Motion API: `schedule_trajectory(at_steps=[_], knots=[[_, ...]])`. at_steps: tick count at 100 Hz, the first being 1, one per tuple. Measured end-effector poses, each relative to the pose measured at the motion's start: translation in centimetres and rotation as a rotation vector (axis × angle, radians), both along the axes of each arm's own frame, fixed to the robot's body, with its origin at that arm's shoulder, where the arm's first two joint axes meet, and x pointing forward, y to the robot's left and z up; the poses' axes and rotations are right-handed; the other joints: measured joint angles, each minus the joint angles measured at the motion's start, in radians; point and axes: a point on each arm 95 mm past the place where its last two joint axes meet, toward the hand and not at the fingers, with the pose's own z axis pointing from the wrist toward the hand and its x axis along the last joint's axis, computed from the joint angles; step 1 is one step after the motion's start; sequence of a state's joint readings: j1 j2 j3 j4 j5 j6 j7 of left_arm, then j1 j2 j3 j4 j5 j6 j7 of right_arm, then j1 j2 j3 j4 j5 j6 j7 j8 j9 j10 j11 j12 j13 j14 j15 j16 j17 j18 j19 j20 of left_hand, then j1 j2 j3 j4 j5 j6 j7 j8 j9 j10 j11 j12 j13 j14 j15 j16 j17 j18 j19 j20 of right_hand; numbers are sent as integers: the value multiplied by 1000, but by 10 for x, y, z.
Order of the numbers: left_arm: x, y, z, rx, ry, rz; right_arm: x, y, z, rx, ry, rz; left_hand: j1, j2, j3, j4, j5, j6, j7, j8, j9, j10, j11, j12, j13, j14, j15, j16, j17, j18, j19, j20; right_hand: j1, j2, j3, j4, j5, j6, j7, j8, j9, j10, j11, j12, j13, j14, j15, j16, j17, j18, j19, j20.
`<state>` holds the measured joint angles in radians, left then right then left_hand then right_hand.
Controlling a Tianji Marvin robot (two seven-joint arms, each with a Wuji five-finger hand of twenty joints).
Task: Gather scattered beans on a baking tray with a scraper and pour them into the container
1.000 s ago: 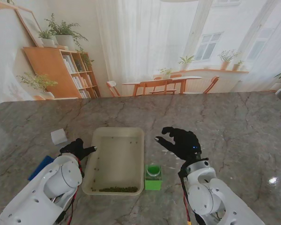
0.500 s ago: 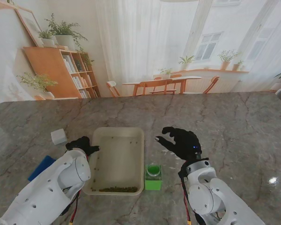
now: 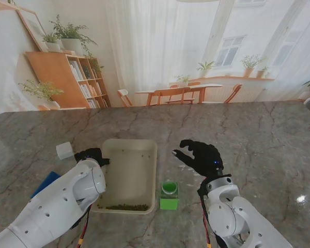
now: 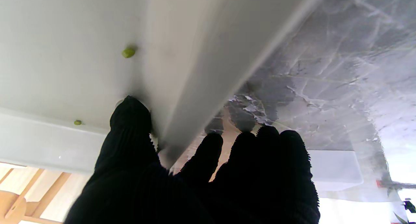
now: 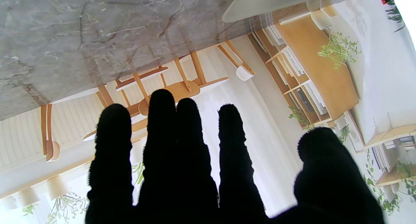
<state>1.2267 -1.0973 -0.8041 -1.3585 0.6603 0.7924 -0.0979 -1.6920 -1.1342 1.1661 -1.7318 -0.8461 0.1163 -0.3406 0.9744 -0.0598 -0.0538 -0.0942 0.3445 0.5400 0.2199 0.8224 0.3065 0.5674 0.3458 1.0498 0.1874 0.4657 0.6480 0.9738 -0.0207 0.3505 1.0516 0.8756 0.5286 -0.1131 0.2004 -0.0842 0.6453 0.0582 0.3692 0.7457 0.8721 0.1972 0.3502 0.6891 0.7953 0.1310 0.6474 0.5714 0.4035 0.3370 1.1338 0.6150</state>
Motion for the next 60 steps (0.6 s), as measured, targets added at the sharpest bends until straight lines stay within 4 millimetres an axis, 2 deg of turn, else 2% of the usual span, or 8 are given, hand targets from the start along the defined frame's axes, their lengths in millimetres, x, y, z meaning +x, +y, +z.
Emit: schedule_trajectory(at_steps=[9, 17, 24, 29, 32, 37, 45, 60], knots=[[1, -2, -2, 21, -4, 0, 0, 0, 0, 0, 0, -1, 9, -4, 1, 0, -1, 8, 1, 80, -1, 0, 38, 35, 13, -10, 57, 29, 3, 0, 47, 25, 0, 0, 0, 0, 10, 0, 2, 0, 0, 0, 0, 0, 0, 0, 0, 0, 0, 0, 0, 0], [1, -4, -3, 37, -5, 1, 0, -1, 0, 1, -1, -2, 13, -1, 2, -1, -3, 10, 15, 170, 13, -34, 215, 115, 51, -32, 121, 47, 24, -1, 92, 50, 0, 0, 0, 0, 10, 0, 2, 0, 0, 0, 0, 0, 0, 0, 0, 0, 0, 0, 0, 0], [2, -6, -3, 39, -7, 4, 0, -1, 0, 1, -2, -4, 34, 0, 2, -2, -5, 10, 77, 294, 68, -92, 362, 147, 91, -67, 190, 67, 50, -12, 127, 64, 0, 0, 0, 0, 10, 0, 2, 0, 0, 0, 0, 0, 0, 0, 0, 0, 0, 0, 0, 0], [3, -7, -3, 34, -11, 9, 0, -1, 0, 2, -4, -5, 56, 0, 1, -4, -4, -19, 214, 485, 112, -135, 438, 153, 125, -93, 243, 80, 76, -22, 162, 77, 0, 0, 0, 0, 10, 0, 2, 0, 0, 0, 0, 0, 0, 0, 0, 0, 0, 0, 0, 0], [3, -8, -3, 30, -16, 13, 0, -1, 0, 3, -4, -6, 64, 0, 0, -4, -3, -55, 307, 559, 137, -170, 472, 177, 145, -112, 265, 85, 90, -27, 181, 87, 0, 0, 0, 0, 10, 0, 2, 0, 0, 0, 0, 0, 0, 0, 0, 0, 0, 0, 0, 0], [3, -9, -4, 23, -25, 20, 0, -2, 0, 3, -5, -7, 73, 0, 0, -4, -1, -71, 481, 655, 181, -195, 532, 249, 172, -133, 314, 90, 124, -28, 204, 89, 0, 0, 0, 0, 10, 0, 2, 0, 0, 0, 0, 0, 0, 0, 0, 0, 0, 0, 0, 0], [3, -10, -5, 18, -37, 33, 0, -2, 0, 3, -5, -7, 80, 1, -3, -4, 2, -101, 710, 704, 233, -239, 623, 297, 229, -167, 365, 91, 177, -37, 235, 101, 0, 0, 0, 0, 10, 0, 2, 0, 0, 0, 0, 0, 0, 0, 0, 0, 0, 0, 0, 0], [2, -11, -7, -23, -56, 87, 0, -2, 0, 3, -4, -8, 99, -2, -3, -4, 4, -159, 945, 710, 281, -312, 728, 278, 272, -197, 414, 90, 233, -39, 249, 111, 0, 0, -1, 0, 10, 0, 2, 0, 0, 0, 0, 0, 0, 0, 0, 0, 0, 0, 0, 0]])
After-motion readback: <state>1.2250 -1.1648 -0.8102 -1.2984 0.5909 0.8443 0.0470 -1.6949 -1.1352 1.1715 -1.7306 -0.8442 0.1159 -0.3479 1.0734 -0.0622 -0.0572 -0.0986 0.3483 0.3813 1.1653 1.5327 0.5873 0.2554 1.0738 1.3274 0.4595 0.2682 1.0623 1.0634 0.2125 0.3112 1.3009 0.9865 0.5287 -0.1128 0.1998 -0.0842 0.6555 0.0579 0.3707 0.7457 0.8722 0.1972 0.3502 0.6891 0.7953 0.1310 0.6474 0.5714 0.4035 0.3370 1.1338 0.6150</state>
